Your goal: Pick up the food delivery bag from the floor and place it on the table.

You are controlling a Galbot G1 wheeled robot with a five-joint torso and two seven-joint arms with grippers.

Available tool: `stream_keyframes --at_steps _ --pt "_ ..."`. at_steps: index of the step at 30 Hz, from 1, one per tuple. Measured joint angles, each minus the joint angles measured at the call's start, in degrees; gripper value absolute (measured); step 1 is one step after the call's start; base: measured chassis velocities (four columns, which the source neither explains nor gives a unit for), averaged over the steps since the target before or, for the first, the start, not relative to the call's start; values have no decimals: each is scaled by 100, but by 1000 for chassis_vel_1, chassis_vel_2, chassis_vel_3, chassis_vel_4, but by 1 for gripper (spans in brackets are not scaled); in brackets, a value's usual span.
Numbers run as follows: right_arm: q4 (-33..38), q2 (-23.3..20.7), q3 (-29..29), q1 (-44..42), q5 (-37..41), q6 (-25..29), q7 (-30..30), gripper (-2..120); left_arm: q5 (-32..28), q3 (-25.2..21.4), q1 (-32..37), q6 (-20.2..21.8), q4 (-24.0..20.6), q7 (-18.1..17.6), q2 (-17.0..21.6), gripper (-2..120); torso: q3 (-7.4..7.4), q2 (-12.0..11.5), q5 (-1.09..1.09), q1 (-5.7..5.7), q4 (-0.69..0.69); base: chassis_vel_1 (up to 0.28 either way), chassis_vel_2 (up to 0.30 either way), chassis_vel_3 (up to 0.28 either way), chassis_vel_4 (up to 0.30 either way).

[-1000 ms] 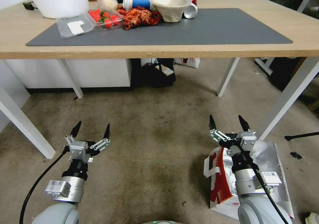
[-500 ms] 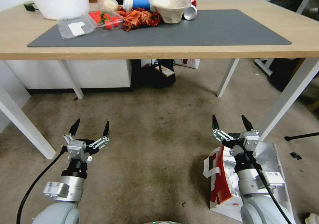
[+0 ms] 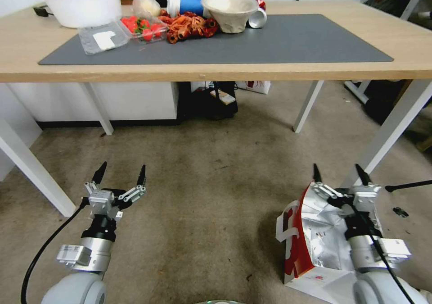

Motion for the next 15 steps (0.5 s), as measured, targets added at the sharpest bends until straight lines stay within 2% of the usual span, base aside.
stream_keyframes --at_steps 5,15 --pt "-324 -233 452 -13 220 16 -104 100 -8 -22 -113 66 103 0 43 100 0 4 -2 0 -1 0 0 0 0" --pt "-874 -234 879 187 264 48 -220 100 100 28 -117 -25 304 6 -15 100 0 9 -3 1 0 0 0 0 0"
